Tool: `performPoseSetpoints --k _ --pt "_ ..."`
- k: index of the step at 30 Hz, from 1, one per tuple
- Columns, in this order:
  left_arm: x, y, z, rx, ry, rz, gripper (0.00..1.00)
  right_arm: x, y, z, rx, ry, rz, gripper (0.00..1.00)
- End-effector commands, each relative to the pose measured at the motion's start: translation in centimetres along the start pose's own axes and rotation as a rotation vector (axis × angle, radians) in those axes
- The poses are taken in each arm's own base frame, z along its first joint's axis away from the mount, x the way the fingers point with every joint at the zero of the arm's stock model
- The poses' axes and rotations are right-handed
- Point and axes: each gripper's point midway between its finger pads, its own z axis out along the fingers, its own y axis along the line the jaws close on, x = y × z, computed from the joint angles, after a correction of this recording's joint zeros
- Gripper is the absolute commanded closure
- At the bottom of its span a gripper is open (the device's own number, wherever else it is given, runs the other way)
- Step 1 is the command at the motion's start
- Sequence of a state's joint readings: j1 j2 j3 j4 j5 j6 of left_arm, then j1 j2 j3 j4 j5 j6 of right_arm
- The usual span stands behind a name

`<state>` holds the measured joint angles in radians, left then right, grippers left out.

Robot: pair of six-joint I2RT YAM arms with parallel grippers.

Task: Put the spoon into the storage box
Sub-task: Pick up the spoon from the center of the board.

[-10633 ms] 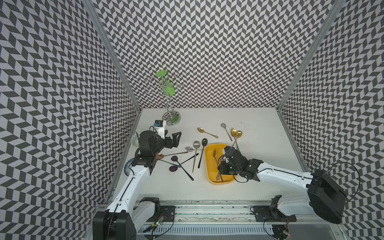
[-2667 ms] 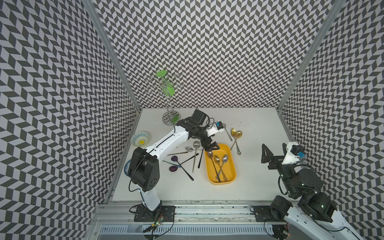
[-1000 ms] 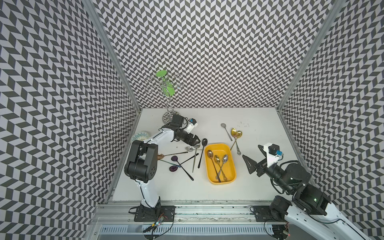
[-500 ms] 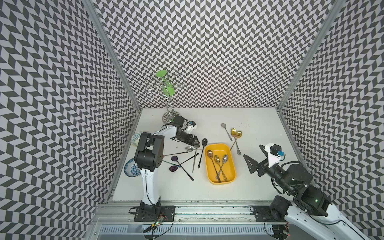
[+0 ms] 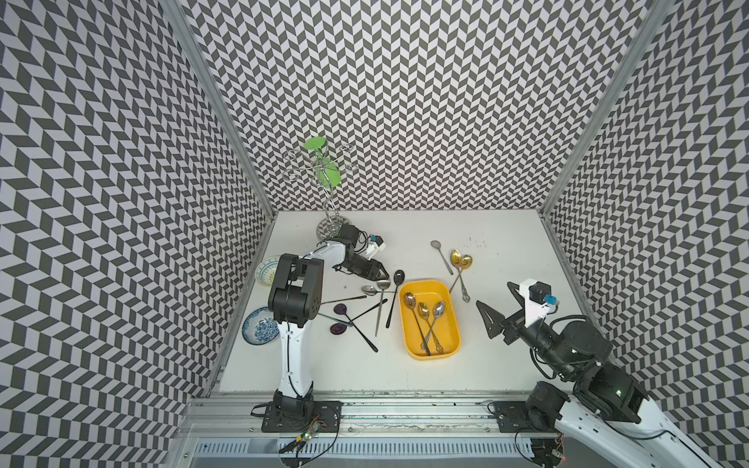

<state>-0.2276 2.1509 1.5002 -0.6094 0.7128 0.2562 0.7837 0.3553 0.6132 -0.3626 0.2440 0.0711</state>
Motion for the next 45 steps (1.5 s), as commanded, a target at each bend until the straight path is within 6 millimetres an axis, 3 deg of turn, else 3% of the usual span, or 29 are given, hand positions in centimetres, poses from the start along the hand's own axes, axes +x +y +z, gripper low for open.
performPoseSetpoints --k 1,9,12,18,25,33,45 --pt "2.2 0.2 0.9 0.020 0.059 -0.048 0.48 -1.5 0.0 -0.4 0.000 -0.065 0.018 0.01" --pt "2.4 0.1 0.7 0.016 0.054 -0.047 0.54 -1.7 -0.1 -0.6 0.000 -0.075 0.020 0.01" --pt "2.3 0.3 0.7 0.003 0.058 -0.050 0.64 -1.7 -0.4 -0.7 0.015 -0.078 0.025 0.01" --pt "2.2 0.2 0.4 0.003 0.050 -0.048 0.71 -1.8 -0.3 -0.8 0.013 -0.082 0.025 0.01" --pt "1.1 -0.3 -1.1 0.012 0.010 -0.034 0.87 -1.8 -0.4 -0.8 0.017 -0.084 0.027 0.01" --pt "-0.2 -1.3 -2.7 0.036 -0.037 -0.019 0.98 -1.8 -0.7 -0.8 0.030 -0.085 0.031 0.01" --pt "-2.3 -4.5 -6.2 0.063 -0.138 0.050 1.00 -1.8 -0.6 -0.7 0.027 -0.085 0.026 0.01"
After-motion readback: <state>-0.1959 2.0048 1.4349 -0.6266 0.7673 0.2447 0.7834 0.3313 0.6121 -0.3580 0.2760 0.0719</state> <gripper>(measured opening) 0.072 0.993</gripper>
